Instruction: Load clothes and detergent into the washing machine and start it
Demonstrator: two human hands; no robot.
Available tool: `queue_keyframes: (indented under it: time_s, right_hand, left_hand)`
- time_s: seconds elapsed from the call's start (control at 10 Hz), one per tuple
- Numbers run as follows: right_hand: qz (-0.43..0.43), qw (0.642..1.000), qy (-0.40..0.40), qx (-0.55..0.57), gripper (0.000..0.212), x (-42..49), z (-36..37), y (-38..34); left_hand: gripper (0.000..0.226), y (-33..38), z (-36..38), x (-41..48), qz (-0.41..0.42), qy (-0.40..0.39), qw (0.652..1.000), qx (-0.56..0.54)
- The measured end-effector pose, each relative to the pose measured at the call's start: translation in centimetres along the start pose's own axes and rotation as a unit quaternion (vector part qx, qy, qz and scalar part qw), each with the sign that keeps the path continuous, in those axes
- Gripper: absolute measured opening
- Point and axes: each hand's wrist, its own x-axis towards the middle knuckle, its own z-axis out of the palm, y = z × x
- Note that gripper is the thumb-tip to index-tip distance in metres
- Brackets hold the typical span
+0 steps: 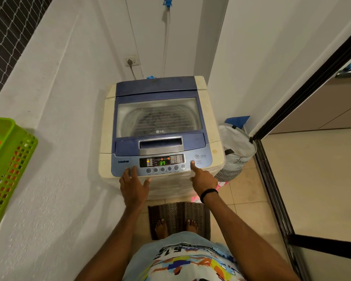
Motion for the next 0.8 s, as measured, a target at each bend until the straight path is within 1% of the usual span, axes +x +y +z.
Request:
queue_keyframes:
  time_s: [0.2, 0.3, 0.4, 0.5, 0.6, 0.8]
  right_hand:
    - [0.016, 1.0, 0.009, 0.011, 0.028, 0.9, -1.4, -1.4]
    - [0.008, 1.0, -0.014, -0.005, 0.049, 0.4, -1.1, -1.5]
    - [0.002, 1.0, -0.014, 0.001, 0.066, -0.2, -0.7, -1.2]
    - [0.002, 0.997, 0.046, 0.058, 0.065, -0.3, -0.7, -1.0]
    - [-0.004, 0.995, 0.064, 0.075, 0.062, -0.6, -1.2, -1.4]
    - [-0.017, 0.993, 0.075, 0.089, 0.066, -0.8, -1.6, -2.8]
  left_hand:
    - [0.073, -0.1, -0.1, -0.2, 0.012, -0.004, 1.0, 0.001]
    - [0.074, -0.1, -0.5, -0.2, 0.011, -0.014, 1.0, 0.01]
    - [0.074, -0.4, -0.7, 0.0, 0.012, -0.025, 0.999, 0.017]
    - [0.074, -0.8, -0.5, 0.1, 0.008, -0.036, 0.999, 0.023]
    - [0.073, -0.7, -1.0, -0.1, 0.008, -0.037, 0.999, 0.016]
    - [0.064, 0.3, -1.9, 0.8, 0.006, 0.021, 0.998, -0.066]
